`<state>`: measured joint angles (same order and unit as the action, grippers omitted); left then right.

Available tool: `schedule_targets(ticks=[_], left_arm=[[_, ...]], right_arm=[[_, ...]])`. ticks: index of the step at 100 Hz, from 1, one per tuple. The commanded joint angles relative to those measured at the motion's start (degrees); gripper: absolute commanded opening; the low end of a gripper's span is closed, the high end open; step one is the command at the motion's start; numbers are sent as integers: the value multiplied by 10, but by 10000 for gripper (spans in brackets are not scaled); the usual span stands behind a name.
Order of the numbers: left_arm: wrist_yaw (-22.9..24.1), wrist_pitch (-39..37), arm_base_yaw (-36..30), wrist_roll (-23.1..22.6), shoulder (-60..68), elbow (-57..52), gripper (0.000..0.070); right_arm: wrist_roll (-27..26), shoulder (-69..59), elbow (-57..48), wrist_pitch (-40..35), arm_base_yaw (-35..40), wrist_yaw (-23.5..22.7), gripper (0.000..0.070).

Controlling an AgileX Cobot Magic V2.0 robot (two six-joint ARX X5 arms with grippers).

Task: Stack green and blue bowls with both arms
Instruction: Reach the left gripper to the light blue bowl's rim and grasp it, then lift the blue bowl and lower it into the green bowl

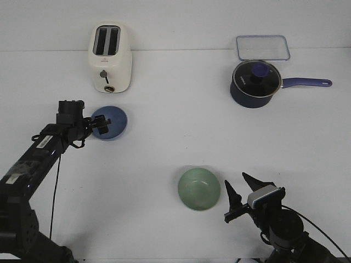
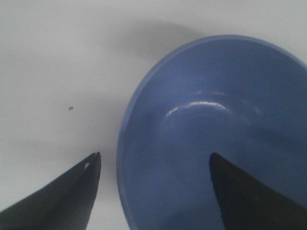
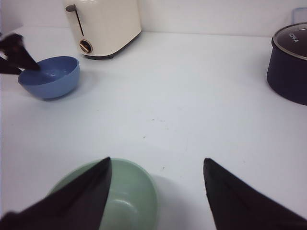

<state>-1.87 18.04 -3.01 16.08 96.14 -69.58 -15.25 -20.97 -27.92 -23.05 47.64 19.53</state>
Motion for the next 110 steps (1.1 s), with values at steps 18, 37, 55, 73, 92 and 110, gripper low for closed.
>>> schedule_targets(ticks=[18,37,55,73,92,110], left_arm=[[6,-14,0,-2,48,-31,216],[6,-14,1,-9,48,-31,10],[-1,-14,0,-21,24,-31,10],[-59,-13,-17,-28,-66,-31,10],[-92,37,-90,-36,-162,-31,10],[-102,60,-226,-30,-186,7,9]], right_arm=[[3,-1,-3,2,6,0,399],[3,-1,-3,3,6,0,399],[3,-1,-3,3,6,3,399],[3,-1,-3,3,6,3,399],[4,-1,-3,4,6,3,399],[4,-1,-3,5,6,7,399]])
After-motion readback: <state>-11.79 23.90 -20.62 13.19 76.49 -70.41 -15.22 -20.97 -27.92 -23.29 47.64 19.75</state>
